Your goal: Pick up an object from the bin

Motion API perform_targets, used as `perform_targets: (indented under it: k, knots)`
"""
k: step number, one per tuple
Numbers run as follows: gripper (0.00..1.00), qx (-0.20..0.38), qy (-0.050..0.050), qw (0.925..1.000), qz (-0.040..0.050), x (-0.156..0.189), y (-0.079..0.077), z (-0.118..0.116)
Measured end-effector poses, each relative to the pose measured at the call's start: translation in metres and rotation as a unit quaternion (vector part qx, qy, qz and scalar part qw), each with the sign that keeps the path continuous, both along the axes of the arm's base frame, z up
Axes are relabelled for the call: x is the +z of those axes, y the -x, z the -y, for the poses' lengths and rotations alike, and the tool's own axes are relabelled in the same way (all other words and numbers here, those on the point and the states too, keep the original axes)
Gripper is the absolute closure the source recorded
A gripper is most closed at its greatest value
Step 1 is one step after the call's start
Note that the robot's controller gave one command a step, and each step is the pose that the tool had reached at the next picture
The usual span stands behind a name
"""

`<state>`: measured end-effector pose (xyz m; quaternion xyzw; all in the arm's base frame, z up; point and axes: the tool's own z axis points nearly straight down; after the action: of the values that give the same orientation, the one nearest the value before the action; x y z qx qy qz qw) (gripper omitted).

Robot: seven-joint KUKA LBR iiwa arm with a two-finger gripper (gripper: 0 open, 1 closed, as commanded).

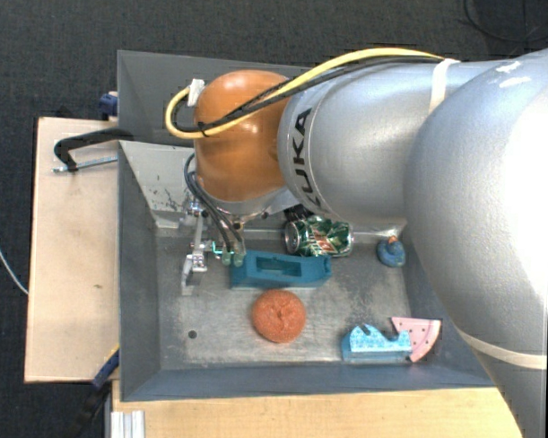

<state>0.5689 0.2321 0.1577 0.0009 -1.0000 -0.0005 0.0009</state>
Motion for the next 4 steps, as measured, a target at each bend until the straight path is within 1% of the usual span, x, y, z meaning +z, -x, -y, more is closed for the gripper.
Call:
perform_targets:
  k: [1, 2, 3, 4]
  knots:
    - [0.00, -0.001, 0.000, 1.0000, 0.0010, 0.001, -0.001, 0.001]
    - [0.00, 0.008, 0.000, 1.0000, 0.0006, -0.005, -0.002, 0.014]
    - [0.00, 0.022, 0.000, 0.9998, 0.0004, -0.003, 0.003, 0.024]
    - [0.00, 0.060, -0.001, 0.9982, 0.0043, -0.014, -0.025, 0.041]
